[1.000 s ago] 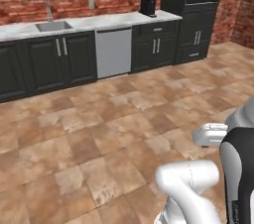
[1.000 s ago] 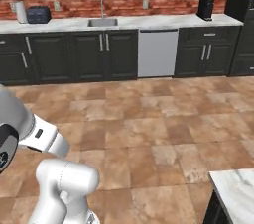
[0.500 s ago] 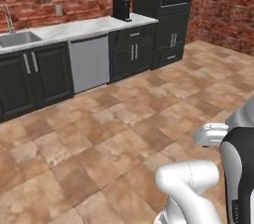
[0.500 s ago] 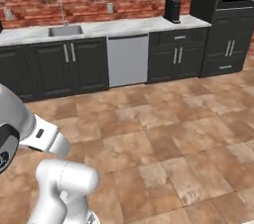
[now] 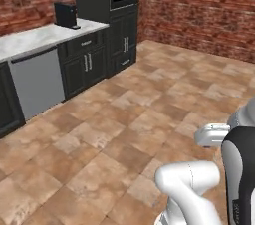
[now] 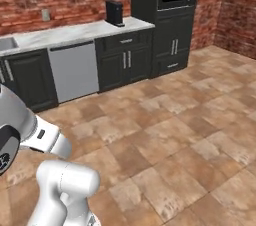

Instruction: Four empty soda cans are scattered around the kitchen. Gather all the cans and cluster them next to the stove for recycling.

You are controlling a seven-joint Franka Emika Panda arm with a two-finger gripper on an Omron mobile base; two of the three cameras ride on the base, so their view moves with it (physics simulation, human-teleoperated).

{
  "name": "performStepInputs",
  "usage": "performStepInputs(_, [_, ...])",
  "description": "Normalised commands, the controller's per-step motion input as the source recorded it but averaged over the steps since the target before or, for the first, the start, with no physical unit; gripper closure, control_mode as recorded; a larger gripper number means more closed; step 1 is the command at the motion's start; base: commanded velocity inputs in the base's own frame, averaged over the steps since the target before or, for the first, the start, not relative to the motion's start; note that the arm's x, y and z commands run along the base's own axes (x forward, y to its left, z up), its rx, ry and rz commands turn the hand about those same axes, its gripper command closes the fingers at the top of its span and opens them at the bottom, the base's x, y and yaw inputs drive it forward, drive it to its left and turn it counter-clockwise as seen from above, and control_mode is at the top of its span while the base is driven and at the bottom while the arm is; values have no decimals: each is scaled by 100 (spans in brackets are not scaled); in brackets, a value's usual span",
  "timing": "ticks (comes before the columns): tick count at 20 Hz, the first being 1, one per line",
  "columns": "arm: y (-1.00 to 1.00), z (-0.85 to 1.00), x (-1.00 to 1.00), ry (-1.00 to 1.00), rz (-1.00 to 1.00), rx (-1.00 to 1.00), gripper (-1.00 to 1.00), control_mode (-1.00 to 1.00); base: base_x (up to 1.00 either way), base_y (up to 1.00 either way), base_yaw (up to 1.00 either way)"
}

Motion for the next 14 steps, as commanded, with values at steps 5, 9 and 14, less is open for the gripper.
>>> performStepInputs(5, [0, 0, 0, 0, 0, 0, -100, 100, 100, 1, -47])
performStepInputs(9, [0, 0, 0, 0, 0, 0, -100, 100, 100, 0, -51])
performStepInputs(14, [0, 0, 0, 0, 0, 0, -100, 100, 97, -3, -48])
